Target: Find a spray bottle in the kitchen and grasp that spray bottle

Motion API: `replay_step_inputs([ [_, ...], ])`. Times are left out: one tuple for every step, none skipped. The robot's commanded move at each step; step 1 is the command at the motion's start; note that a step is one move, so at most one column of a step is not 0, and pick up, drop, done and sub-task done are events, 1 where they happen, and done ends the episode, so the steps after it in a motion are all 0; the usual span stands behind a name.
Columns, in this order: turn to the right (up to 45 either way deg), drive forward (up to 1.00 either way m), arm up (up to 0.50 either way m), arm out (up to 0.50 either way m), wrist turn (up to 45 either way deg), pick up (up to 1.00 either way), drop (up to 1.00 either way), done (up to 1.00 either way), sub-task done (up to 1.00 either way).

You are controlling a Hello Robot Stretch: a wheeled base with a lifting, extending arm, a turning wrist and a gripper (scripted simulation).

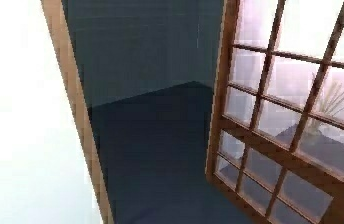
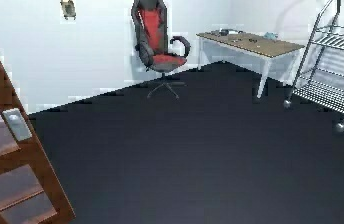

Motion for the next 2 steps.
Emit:
replay_step_inputs([
  [3.0,0.0,0.0,0.0,0.0,0.0,0.0,0.0,0.0],
  [0.0,1.0,0.0,0.0,0.0,0.0,0.0,0.0,0.0],
])
